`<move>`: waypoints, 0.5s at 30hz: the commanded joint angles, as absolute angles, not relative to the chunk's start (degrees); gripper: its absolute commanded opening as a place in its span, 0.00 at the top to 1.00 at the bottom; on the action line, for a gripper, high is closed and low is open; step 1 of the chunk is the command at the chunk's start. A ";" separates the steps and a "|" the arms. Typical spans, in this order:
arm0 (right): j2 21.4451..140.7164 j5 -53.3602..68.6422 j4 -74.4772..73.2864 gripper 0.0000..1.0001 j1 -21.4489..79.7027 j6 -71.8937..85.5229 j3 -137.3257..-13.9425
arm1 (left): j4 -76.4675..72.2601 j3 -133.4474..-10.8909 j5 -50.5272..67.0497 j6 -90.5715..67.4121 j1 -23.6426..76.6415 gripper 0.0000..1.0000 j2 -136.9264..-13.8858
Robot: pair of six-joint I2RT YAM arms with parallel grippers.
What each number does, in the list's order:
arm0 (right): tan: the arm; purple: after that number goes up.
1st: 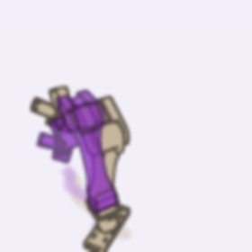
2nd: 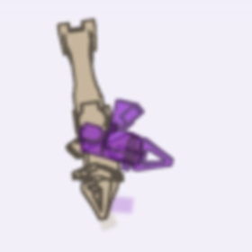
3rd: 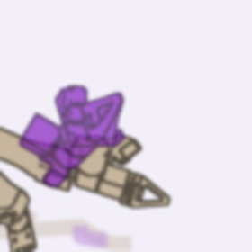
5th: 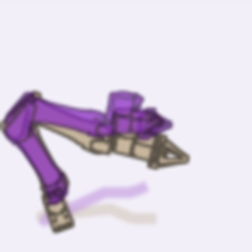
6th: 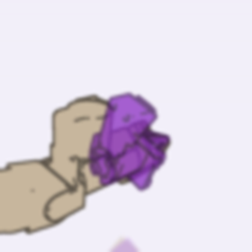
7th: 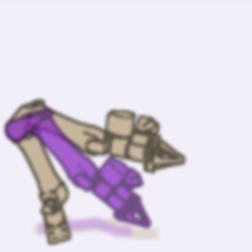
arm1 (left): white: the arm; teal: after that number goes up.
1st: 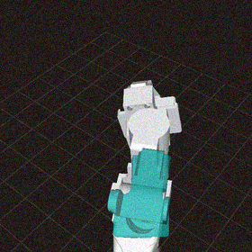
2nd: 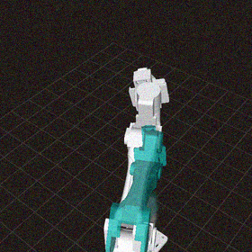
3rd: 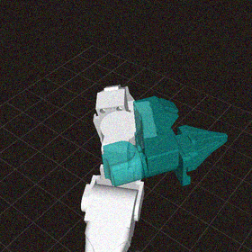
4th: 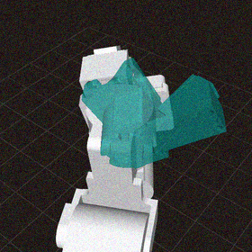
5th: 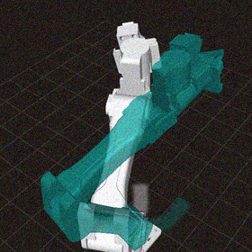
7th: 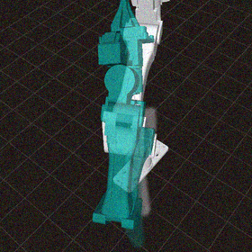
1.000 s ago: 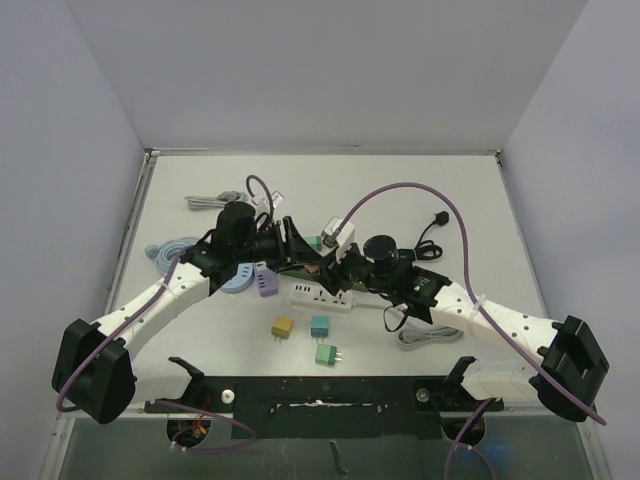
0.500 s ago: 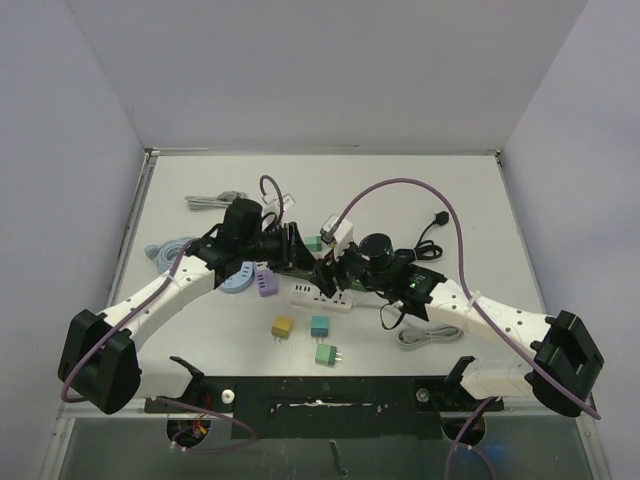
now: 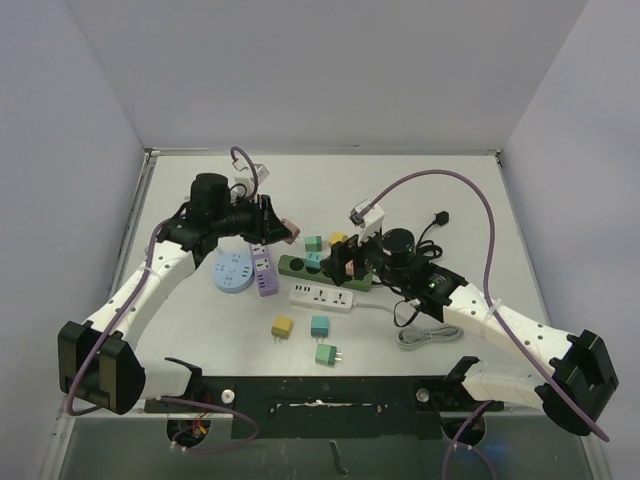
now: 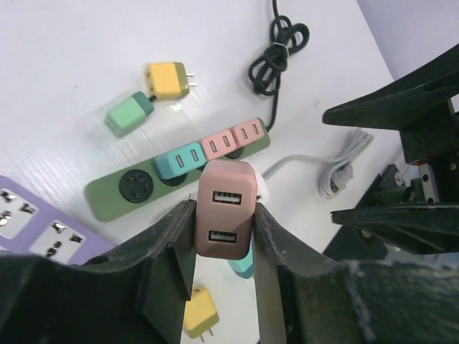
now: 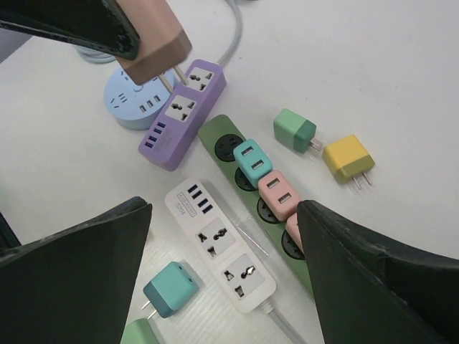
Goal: Insert the plug
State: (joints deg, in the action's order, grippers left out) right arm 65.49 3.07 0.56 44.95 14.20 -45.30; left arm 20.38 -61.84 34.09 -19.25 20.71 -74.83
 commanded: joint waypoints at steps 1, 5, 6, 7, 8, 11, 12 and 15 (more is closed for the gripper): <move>62.42 -2.85 1.26 0.15 42.84 21.29 -44.10 | 16.09 -64.87 30.99 -12.54 18.19 0.82 -74.97; 59.82 -6.06 -1.17 0.15 39.77 25.15 -43.50 | 14.20 -62.10 31.66 -5.95 16.79 0.81 -75.17; 59.14 -6.22 -1.75 0.15 38.94 26.05 -43.18 | 13.73 -61.07 32.02 -3.42 16.74 0.80 -75.03; 58.54 -6.28 -2.16 0.15 38.15 26.77 -42.85 | 13.10 -60.03 32.34 -1.10 16.84 0.80 -74.79; 58.01 -6.31 -2.34 0.15 37.42 27.42 -42.37 | 12.46 -59.05 31.48 0.85 16.77 0.80 -74.53; 57.29 -6.13 -2.93 0.15 35.80 28.03 -41.84 | 9.51 -57.09 28.62 6.33 16.71 0.80 -73.51; 57.18 -5.70 -3.05 0.15 35.45 27.87 -41.84 | 9.30 -56.67 29.87 11.12 16.72 0.80 -73.29; 56.73 -5.07 -3.62 0.16 35.25 27.60 -41.75 | 14.96 -56.91 37.24 27.70 16.81 0.80 -72.91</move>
State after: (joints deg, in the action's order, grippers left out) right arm 58.30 -4.58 -4.34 35.53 26.28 -41.95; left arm 15.27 -55.94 30.50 5.98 16.82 -75.33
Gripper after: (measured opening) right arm 0.847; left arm 0.313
